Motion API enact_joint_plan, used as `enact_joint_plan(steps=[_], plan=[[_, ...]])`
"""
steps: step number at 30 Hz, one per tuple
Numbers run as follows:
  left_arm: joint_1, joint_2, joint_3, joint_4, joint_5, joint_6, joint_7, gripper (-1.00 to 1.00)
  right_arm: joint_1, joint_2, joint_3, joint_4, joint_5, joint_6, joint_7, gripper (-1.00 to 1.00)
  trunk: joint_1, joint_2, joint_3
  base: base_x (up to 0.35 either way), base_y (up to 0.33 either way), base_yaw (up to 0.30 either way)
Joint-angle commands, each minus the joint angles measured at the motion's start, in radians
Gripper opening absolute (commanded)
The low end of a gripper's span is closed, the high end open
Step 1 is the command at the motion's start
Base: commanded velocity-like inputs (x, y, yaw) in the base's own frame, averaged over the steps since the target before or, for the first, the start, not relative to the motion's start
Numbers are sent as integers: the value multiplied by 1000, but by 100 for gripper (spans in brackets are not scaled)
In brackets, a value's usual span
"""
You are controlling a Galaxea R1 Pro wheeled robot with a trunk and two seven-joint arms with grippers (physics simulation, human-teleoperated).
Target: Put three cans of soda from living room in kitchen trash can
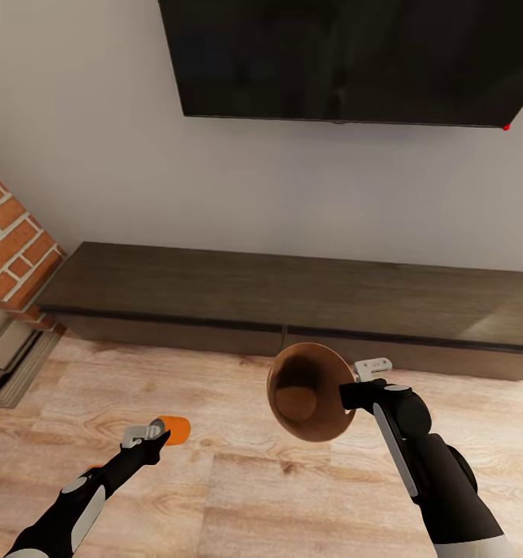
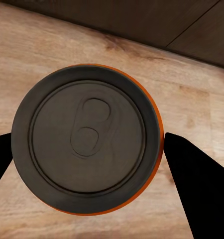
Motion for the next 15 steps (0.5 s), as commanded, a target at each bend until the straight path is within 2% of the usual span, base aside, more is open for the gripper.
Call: enact_joint_plan(steps=[1, 7, 15], plan=[[0, 0, 0, 0, 0, 0, 0, -100, 0, 0, -1, 0, -15, 0, 11, -100, -4, 7, 3, 0, 0, 0], [0, 0, 0, 0, 0, 0, 0, -100, 0, 0, -1, -1, -15, 0, 11, -100, -27, 49, 22, 0, 0, 0], [0, 0, 1, -5, 0, -1, 0, -100, 0, 0, -1, 0, -14, 0, 11, -100, -27, 49, 22, 0, 0, 0]])
